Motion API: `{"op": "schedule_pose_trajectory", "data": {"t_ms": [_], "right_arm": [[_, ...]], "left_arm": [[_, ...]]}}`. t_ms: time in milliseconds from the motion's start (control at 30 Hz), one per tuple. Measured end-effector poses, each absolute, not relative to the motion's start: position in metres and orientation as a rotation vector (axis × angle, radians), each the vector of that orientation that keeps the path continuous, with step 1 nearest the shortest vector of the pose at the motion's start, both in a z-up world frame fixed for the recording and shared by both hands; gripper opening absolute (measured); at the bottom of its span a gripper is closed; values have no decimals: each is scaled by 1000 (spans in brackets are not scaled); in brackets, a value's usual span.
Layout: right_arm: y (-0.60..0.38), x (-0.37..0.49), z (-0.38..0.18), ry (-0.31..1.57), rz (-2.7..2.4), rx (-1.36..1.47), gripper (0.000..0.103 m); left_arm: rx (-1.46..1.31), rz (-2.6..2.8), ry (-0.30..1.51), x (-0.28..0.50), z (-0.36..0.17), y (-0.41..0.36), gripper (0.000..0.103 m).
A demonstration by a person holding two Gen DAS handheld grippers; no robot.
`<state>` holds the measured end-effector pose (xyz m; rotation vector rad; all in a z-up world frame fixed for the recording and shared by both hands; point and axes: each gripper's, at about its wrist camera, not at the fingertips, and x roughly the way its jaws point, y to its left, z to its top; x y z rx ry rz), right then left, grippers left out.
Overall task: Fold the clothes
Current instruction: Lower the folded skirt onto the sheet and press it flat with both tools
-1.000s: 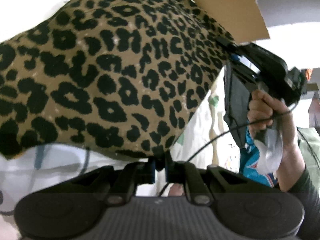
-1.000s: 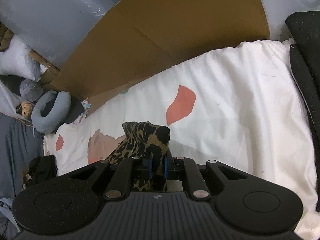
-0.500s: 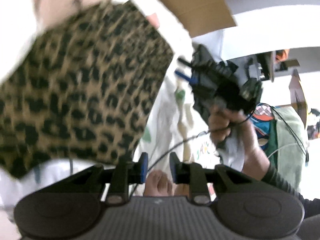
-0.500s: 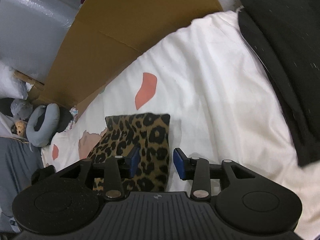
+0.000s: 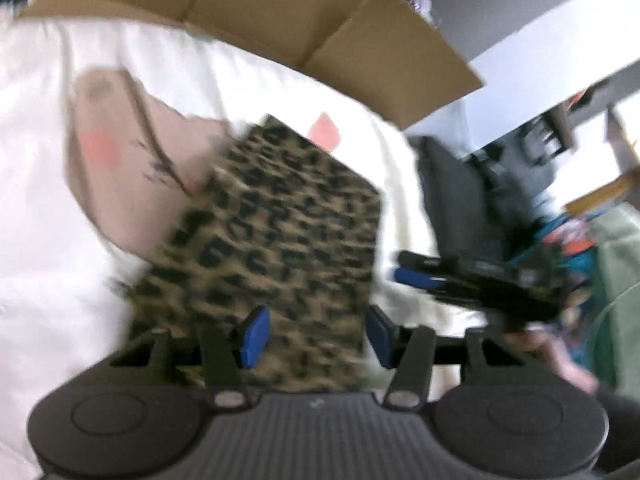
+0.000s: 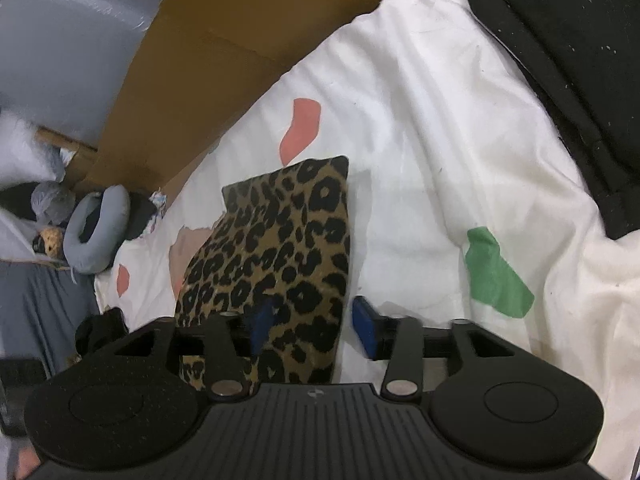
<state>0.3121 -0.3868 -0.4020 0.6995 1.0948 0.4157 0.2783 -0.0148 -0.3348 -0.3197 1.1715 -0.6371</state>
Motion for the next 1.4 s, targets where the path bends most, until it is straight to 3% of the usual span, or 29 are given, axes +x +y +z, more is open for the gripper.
{"op": "schedule_pose_trajectory", "data": {"t_ms": [233, 333, 567, 733, 800, 833, 867, 1400], "right_arm": [[-382, 302, -404, 1108, 426, 684, 54], [-380, 298, -407, 1128, 420, 687, 54], [-368, 288, -411, 1139, 401, 642, 54], [-363, 285, -413, 1132, 388, 659, 54], [-362, 284, -413, 1132, 384, 663, 54], [-361, 284, -413, 1132, 382, 666, 54], [-361, 284, -413, 1131, 380, 669, 54], [-371, 285, -416, 1101, 370, 735, 54]], "left_arm": [[-244, -599, 1109, 300, -336, -5, 56], [-189, -591, 1072, 305, -337, -2, 62], [-199, -627, 1047, 316, -357, -5, 60], [-174, -663, 1052, 315, -364, -11, 47], [-163, -660, 1055, 316, -365, -11, 34], [-162, -656, 1059, 318, -365, -10, 15], [-161, -651, 1062, 319, -365, -9, 6], [-64, -627, 996, 316, -357, -7, 2]]}}
